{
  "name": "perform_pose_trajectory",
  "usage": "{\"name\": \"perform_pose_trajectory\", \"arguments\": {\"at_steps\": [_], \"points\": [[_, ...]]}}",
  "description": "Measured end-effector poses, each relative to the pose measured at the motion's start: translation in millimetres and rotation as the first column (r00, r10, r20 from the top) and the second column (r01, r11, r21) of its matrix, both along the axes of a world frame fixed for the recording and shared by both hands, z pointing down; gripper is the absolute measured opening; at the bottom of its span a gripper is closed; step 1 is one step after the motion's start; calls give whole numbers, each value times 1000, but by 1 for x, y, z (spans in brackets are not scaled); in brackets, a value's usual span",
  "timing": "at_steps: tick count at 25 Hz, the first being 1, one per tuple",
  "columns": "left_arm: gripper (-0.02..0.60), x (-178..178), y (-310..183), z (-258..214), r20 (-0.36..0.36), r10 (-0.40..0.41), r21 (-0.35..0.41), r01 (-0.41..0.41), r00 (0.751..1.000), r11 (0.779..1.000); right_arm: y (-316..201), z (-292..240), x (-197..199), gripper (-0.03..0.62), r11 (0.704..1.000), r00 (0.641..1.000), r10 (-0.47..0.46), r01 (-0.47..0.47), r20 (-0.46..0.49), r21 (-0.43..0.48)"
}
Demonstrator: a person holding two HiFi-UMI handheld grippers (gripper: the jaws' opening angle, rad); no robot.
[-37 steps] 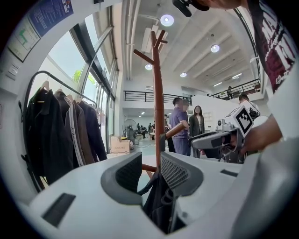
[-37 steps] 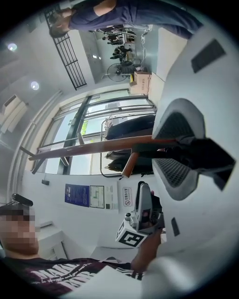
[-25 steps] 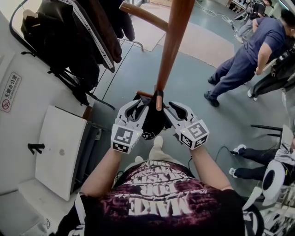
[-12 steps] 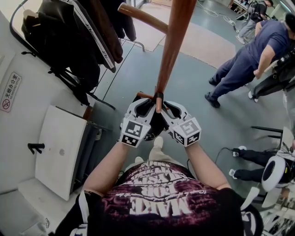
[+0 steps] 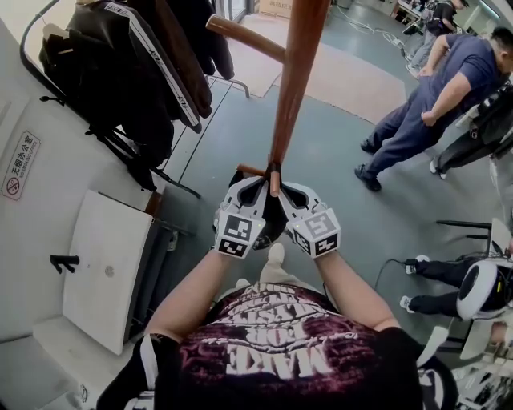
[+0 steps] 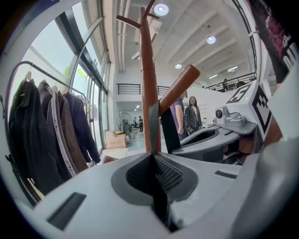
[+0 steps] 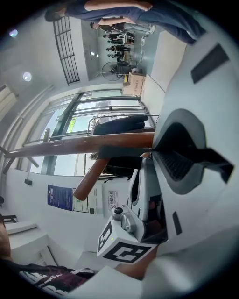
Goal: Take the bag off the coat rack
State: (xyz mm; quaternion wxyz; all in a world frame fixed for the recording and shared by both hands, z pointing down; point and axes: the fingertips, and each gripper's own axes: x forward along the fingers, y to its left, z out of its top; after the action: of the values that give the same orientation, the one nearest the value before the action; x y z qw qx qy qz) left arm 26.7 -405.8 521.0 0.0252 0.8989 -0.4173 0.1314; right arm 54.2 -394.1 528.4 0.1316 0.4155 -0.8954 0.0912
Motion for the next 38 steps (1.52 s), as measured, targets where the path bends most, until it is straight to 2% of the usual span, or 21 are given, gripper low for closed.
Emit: {"name": "perform_pose_trajectory", "arguments": {"at_steps": [5,9,15,20,38], "points": [[9,-4,6,-3,-23,-16,-13,16,1000,1000,5,-2,3,9,999,999,13,-10,51,-53],[9,-5,13,-8,-7,-16,-7,16,1000,1000,11,-4,6,8,998,997,23,-18,70,-66],[9,-3,28,-25,-24,4,-4,-4,1000,1000,23,-18,12,8,998,993,35,-29,111,-62],[8,-8,44,-46,-46,16,5,-16,999,1000,39,-37,10,8,999,991,25,-21,130,-33],[8,-28,107,-163,-137,78,141,-58,988,988,103,-153,-2,8,992,974,-49,22,223,125]]}}
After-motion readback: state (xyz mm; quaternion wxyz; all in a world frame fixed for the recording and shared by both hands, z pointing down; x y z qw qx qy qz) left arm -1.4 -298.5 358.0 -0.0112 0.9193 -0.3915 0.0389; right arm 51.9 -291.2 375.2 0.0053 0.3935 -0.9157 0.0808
